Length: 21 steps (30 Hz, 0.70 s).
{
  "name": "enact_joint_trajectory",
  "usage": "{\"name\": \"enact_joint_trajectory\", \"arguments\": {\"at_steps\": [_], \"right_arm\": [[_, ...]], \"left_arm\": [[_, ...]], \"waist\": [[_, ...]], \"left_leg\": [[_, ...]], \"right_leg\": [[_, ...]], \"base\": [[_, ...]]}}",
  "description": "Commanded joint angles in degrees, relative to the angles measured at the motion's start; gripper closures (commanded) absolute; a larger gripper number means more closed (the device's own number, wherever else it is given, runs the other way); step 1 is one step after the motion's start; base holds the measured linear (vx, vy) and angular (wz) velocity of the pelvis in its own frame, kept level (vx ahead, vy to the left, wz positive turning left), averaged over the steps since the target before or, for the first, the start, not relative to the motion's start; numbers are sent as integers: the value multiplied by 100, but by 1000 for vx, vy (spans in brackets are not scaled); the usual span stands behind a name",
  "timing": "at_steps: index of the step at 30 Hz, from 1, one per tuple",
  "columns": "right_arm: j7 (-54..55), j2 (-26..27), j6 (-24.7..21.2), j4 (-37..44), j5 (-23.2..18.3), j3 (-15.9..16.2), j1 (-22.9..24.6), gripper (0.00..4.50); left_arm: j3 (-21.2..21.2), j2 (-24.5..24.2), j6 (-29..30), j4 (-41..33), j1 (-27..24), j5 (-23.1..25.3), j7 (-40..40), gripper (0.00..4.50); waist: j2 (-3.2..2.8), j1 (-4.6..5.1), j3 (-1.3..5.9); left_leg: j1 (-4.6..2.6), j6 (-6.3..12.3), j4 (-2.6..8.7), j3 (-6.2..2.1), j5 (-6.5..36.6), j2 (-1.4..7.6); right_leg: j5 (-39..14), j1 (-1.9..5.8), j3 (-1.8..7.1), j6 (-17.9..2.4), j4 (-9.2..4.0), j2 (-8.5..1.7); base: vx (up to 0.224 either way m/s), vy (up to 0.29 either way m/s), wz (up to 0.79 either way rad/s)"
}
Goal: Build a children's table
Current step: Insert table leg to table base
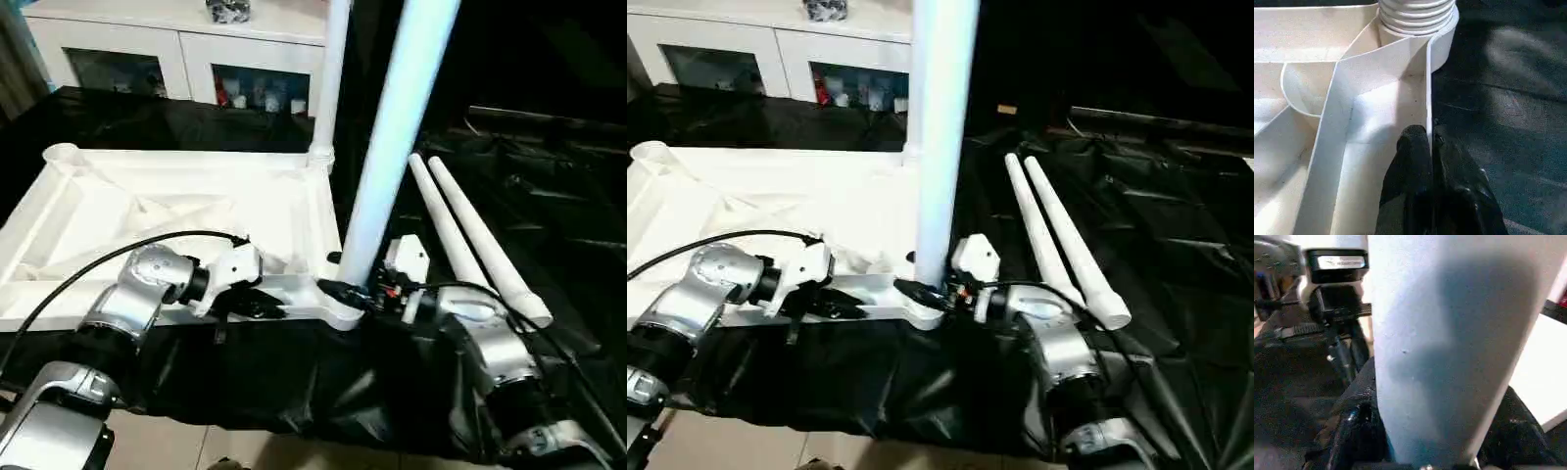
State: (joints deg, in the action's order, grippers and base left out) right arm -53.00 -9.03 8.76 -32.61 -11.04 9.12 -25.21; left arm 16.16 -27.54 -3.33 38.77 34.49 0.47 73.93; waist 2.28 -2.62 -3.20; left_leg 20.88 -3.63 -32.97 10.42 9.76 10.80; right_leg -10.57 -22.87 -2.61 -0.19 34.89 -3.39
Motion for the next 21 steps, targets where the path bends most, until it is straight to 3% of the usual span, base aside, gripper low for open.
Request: {"name": "enact_joint_trajectory", "arguments": {"at_steps": [1,3,4,6,7,9,13,21], "right_arm": [[1001,258,-394,-922,391,-14,-161,260],[1455,368,-385,-1149,360,-197,-336,260],[1596,397,-390,-1200,346,-259,-377,260],[1903,469,-472,-1341,311,-390,-502,260],[2341,577,-560,-1605,386,-425,-698,260],[2433,635,-588,-1722,392,-436,-761,260],[2675,826,-663,-2070,435,-481,-891,260],[2886,1021,-669,-2245,455,-569,-965,260]], "left_arm": [[-289,407,228,-111,335,-101,-861,450],[-369,557,431,-136,416,-18,-1345,450],[-399,616,512,-156,438,-1,-1497,450],[-453,770,756,-266,477,56,-1862,450],[-463,1052,1123,-480,510,272,-2526,450],[-440,1150,1239,-550,509,348,-2713,450],[-283,1346,1442,-761,400,511,-2910,450],[-143,1332,1520,-846,299,680,-2949,450]], "waist": [[-27,48,171],[-24,81,171],[-47,75,172],[-32,73,176],[-47,77,183],[-32,73,190],[-8,52,238],[-34,28,265]], "left_leg": [[-137,-184,446,-189,2577,247],[-128,-230,444,-215,2609,241],[-163,-216,433,-209,2638,249],[-134,-159,457,-199,2544,258],[-123,-165,475,-190,2432,274],[-125,-146,465,-173,2392,271],[-62,17,446,-128,1975,249],[-53,60,436,-97,1709,255]], "right_leg": [[-3668,38,234,-755,-643,-518],[-3827,47,214,-675,-665,-529],[-3783,19,208,-667,-705,-525],[-3481,58,209,-750,-690,-523],[-3141,72,215,-867,-653,-509],[-3005,73,223,-915,-649,-506],[-2413,131,262,-1013,-601,-506],[-1909,162,265,-1152,-538,-485]], "base": [[-60,4,-8],[-60,8,-7],[0,0,0],[0,0,0],[0,0,0],[0,0,0],[0,0,0],[0,0,0]]}}
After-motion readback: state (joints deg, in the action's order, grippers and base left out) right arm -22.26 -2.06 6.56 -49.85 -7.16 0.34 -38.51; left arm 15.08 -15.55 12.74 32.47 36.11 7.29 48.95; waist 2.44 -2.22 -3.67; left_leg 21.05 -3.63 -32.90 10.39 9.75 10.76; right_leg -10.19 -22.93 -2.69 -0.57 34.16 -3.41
